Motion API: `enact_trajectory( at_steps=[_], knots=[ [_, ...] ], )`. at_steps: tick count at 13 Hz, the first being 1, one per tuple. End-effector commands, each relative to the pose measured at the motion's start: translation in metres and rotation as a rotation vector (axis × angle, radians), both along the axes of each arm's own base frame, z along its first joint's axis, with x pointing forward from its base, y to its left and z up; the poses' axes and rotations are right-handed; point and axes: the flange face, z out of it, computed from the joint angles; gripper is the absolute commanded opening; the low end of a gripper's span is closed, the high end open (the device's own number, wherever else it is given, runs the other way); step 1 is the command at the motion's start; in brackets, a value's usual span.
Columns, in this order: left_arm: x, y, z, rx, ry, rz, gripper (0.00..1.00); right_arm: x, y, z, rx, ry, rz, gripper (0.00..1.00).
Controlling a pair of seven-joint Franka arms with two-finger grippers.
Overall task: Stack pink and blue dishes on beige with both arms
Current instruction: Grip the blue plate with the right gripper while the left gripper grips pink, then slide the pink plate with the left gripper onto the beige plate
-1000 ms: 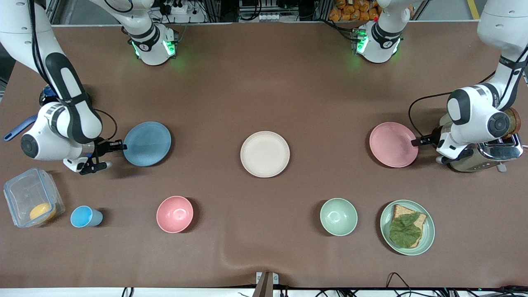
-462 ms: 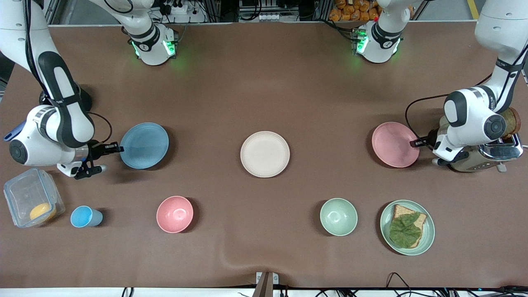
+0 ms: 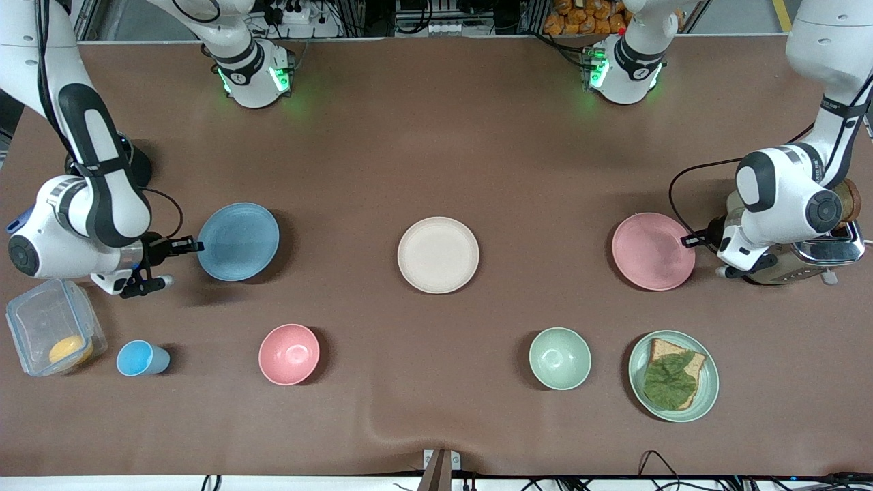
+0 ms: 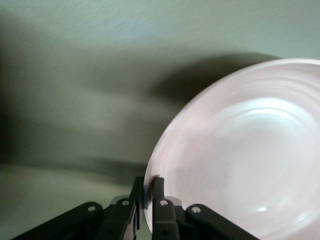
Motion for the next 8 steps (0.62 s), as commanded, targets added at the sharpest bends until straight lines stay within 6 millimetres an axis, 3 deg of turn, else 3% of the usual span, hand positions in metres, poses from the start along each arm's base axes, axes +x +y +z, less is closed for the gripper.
enact_trajectory(
  at_steps=[1,3,5,8],
  knots=[
    [0.031,-0.041,0.059,-0.053,-0.009,0.012,0.00,0.013,0.007,0.005,0.007,0.020,-0.024,0.00],
    [0.053,-0.083,0.087,-0.072,-0.006,0.010,0.00,0.019,0.009,0.012,0.004,0.021,-0.029,0.00],
    [0.065,-0.144,0.104,-0.081,-0.020,0.036,0.00,0.022,0.013,0.017,0.003,0.022,-0.026,0.00],
    [0.063,-0.258,0.104,-0.104,-0.002,0.020,0.00,0.027,0.014,0.021,0.004,0.021,-0.022,0.00]
  ],
)
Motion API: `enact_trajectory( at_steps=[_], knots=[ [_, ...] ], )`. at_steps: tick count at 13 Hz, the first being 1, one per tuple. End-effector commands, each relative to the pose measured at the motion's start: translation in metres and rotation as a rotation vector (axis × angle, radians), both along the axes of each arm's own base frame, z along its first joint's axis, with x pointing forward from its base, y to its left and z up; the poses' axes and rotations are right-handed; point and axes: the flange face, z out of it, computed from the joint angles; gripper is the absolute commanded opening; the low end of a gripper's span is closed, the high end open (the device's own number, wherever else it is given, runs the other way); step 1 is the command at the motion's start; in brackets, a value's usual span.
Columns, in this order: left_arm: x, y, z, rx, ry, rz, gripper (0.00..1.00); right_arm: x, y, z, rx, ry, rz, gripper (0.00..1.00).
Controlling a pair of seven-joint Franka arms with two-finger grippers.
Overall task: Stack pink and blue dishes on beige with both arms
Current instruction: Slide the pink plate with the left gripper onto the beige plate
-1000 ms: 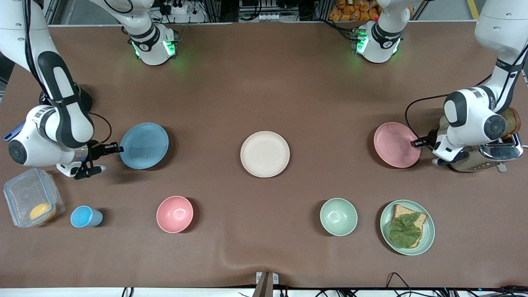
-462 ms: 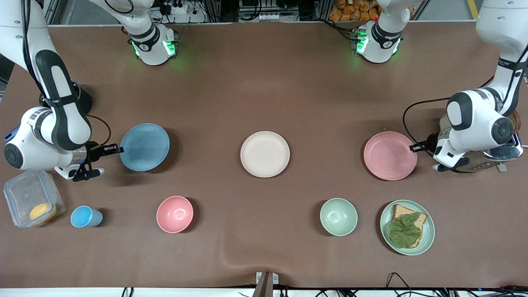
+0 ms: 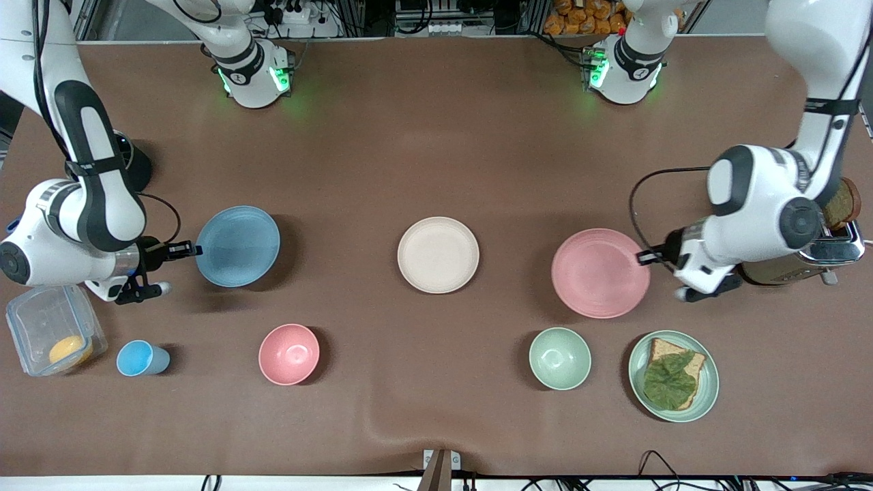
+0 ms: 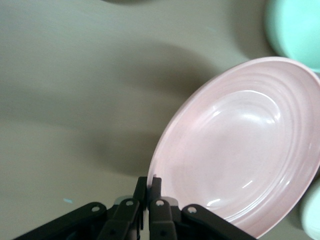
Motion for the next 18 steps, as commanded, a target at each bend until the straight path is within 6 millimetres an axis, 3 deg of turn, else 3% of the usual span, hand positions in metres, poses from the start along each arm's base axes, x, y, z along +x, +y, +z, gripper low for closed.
enact_trajectory(
  at_steps=[1,3,4,6,9,12,18],
  knots=[
    [0.001,-0.089,-0.005,-0.043,0.032,0.003,0.00,0.011,0.005,0.003,0.010,0.014,-0.011,0.00],
    [-0.015,-0.151,-0.007,-0.037,0.042,0.000,0.00,0.012,0.004,0.004,0.006,0.014,-0.015,0.00],
    [-0.021,-0.167,-0.006,-0.031,0.046,0.005,0.00,0.013,0.005,0.006,0.006,0.011,-0.013,0.00],
    [-0.030,-0.182,-0.016,-0.035,0.046,-0.002,0.00,0.014,0.008,0.007,0.006,0.013,-0.009,0.00],
    [-0.046,-0.184,-0.032,-0.054,0.057,0.031,0.00,0.018,0.017,0.014,-0.005,0.029,-0.029,0.00],
    [-0.049,-0.204,-0.032,-0.126,0.029,0.063,0.00,0.022,0.029,0.019,-0.018,0.031,-0.040,0.00],
    [-0.060,-0.234,-0.065,-0.166,0.001,0.068,0.00,0.023,0.035,0.019,-0.020,0.031,-0.035,0.00]
  ],
)
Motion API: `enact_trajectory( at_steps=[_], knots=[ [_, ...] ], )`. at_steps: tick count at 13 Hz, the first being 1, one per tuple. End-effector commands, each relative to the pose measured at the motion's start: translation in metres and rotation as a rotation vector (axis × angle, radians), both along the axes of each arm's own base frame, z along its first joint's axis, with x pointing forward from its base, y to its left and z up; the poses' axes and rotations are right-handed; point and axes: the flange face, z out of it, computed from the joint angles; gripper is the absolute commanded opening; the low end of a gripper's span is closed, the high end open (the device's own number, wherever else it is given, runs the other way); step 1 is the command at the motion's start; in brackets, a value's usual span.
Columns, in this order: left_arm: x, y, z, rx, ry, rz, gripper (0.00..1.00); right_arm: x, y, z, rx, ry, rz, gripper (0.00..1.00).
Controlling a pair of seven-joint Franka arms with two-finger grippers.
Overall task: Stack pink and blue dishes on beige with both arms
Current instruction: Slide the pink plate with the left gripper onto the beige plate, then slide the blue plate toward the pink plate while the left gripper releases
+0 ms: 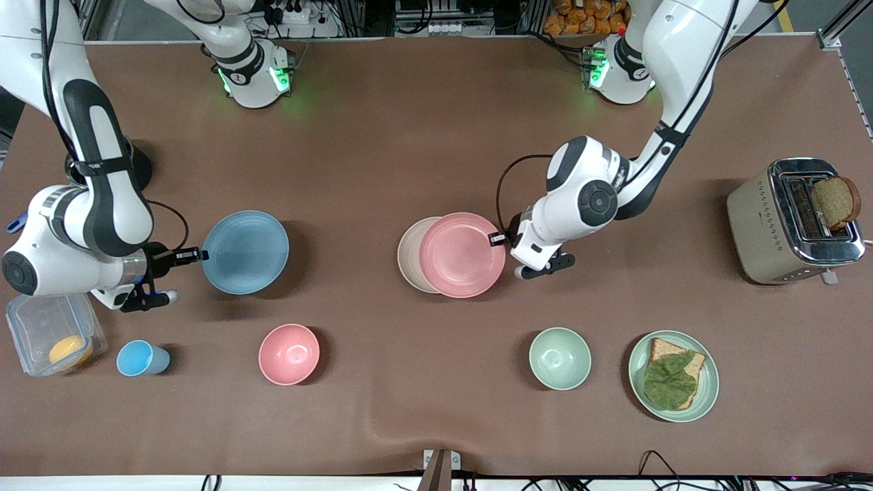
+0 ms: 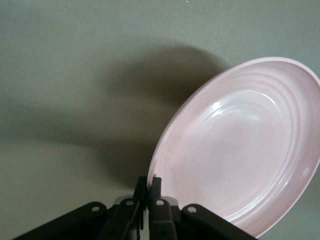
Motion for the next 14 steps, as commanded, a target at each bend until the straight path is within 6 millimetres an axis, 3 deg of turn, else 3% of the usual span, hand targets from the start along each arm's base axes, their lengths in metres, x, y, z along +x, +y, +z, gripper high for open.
enact_trajectory(
  at_steps=[1,4,8,14],
  knots=[
    [-0.003,-0.012,-0.013,-0.037,-0.004,0.029,0.00,0.004,0.005,0.001,0.006,0.012,-0.011,0.00],
    [-0.006,-0.028,-0.031,-0.062,-0.024,0.039,0.00,0.005,0.018,0.006,-0.008,0.044,-0.035,0.00],
    [-0.014,-0.039,-0.039,-0.074,-0.016,0.040,0.00,0.006,0.037,0.010,-0.022,0.067,-0.043,0.00],
    [-0.020,-0.043,-0.047,-0.069,-0.003,0.035,0.00,0.005,0.123,0.016,-0.051,0.108,-0.096,0.00]
  ],
)
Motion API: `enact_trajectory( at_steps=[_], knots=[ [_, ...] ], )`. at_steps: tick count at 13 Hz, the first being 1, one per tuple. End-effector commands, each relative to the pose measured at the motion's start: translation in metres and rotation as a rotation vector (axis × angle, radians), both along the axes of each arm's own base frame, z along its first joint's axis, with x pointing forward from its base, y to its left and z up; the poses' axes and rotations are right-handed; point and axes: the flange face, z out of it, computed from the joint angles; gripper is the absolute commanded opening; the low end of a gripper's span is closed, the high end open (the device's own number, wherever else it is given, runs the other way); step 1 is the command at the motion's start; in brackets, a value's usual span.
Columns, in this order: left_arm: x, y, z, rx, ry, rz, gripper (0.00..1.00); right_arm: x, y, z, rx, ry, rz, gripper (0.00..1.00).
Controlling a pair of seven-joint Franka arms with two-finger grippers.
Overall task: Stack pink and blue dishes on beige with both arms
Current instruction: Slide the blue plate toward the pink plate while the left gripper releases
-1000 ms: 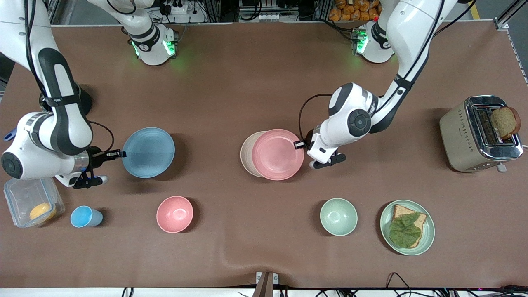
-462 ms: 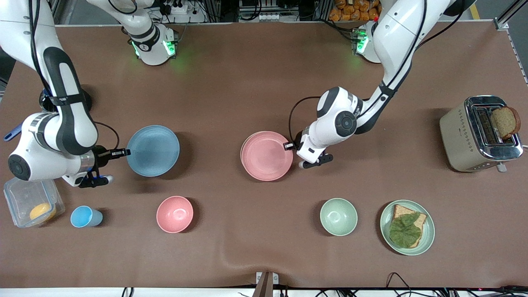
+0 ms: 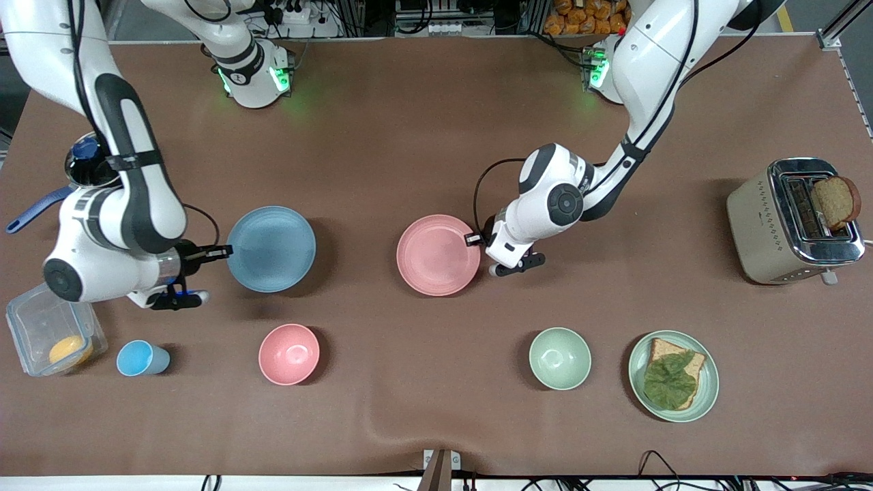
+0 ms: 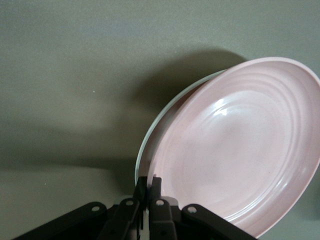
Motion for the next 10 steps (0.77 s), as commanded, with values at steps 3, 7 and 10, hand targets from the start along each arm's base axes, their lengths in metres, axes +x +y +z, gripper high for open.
enact_trajectory(
  at_steps=[3,7,10],
  knots=[
    [-0.004,-0.006,-0.002,-0.015,0.009,0.017,0.00,0.000,0.060,0.001,0.031,0.028,-0.060,0.00],
    [-0.005,-0.004,-0.005,-0.010,0.016,0.020,0.00,-0.001,0.076,0.001,0.020,0.032,-0.067,0.00],
    [-0.004,-0.004,-0.004,-0.003,0.035,0.070,1.00,-0.001,0.076,0.002,0.021,0.032,-0.065,0.00]
  ],
)
